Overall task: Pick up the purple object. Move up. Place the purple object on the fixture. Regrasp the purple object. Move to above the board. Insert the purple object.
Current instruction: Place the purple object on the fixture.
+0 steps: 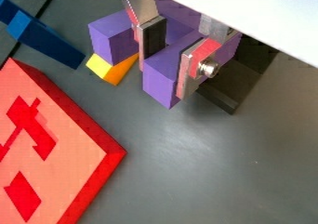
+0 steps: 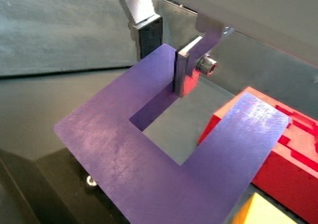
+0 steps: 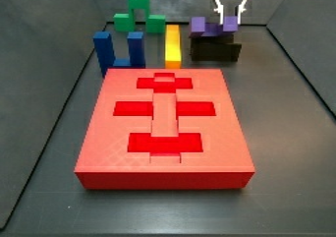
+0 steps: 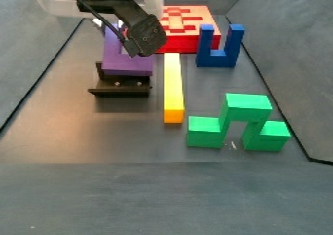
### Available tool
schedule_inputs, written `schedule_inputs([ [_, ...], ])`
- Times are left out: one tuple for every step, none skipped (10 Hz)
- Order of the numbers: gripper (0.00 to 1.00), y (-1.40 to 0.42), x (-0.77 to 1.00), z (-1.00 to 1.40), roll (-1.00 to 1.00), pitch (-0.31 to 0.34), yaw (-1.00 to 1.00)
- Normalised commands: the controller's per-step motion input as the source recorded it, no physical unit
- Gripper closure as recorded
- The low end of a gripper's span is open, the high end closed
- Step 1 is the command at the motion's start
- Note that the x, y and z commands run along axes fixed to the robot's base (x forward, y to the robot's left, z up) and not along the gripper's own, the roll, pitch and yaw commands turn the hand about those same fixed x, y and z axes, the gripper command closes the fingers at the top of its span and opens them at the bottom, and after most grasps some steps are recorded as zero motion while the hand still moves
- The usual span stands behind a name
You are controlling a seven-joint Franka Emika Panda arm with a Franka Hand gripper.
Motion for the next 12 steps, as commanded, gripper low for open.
schedule_inputs([
  [1.00, 0.20, 1.00, -0.01, -0.18, 0.000, -0.08],
  [1.00, 0.29, 1.00, -0.09, -0.16, 0.000, -0.19],
  [1.00, 0.32, 0.99, -0.14, -0.29, 0.000, -0.21],
  [1.00, 0.23, 0.95, -0.22, -0.40, 0.000, -0.28],
  [1.00, 0.15, 0.89, -0.29, -0.49, 0.000, -0.29],
  [1.00, 0.12, 0.90, -0.25, -0.47, 0.114, -0.21],
  [1.00, 0.09, 0.94, -0.21, -0.42, 0.160, -0.15],
  [1.00, 0.14, 0.91, -0.05, -0.29, 0.303, -0.13],
  [1.00, 0.14, 0.76, 0.00, -0.14, 0.386, -0.13],
  [1.00, 0.00, 0.12, 0.00, 0.00, 0.089, -0.04],
  [1.00, -0.02, 0.02, 0.00, 0.01, 0.000, 0.00],
  [1.00, -0.13, 0.25, -0.07, 0.08, 0.000, 0.00],
])
